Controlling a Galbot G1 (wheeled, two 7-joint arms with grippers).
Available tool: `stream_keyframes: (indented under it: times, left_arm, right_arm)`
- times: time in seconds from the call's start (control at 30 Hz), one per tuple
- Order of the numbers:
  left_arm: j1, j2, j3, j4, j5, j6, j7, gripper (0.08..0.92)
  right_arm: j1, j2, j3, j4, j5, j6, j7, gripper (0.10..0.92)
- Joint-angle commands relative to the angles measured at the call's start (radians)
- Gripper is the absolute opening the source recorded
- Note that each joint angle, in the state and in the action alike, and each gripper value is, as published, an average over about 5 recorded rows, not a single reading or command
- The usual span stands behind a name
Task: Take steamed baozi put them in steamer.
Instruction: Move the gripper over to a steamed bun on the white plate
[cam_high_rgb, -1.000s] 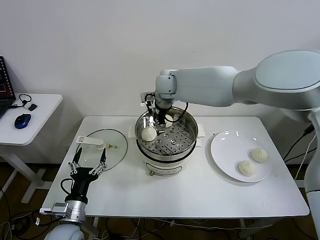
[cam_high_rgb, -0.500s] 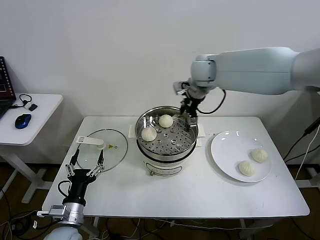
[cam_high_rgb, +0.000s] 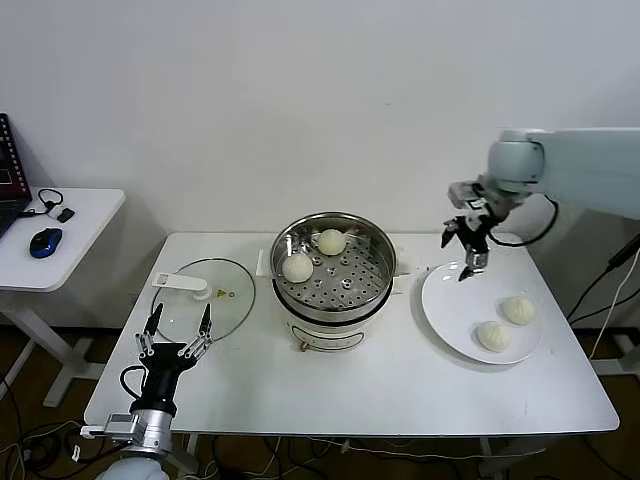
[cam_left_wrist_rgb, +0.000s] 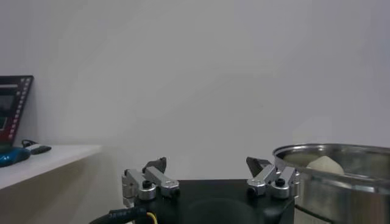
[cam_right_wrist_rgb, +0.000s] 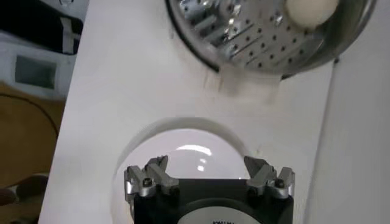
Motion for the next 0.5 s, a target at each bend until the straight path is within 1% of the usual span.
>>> stream_keyframes:
  times: [0.03,0.27,0.5]
  left_arm:
    - [0.000,-0.007,-0.001,0.010,0.008,-0.001,-0.001,0.823]
    - [0.008,-0.015,-0.005,0.011,0.015,-0.003,-0.001,0.823]
    - [0.010,-0.025,-0.004,0.014,0.022,-0.007,-0.002,0.823]
  right_arm:
    - [-0.081,-0.160,-0.002,0.000,-0.129,0.085,-0.011,0.823]
    - [-0.154,-0.200,0.040,0.012,-0.184,0.075,0.011,0.823]
    - [-0.208,-0.217,0.076,-0.009,-0.249,0.039,0.045,0.823]
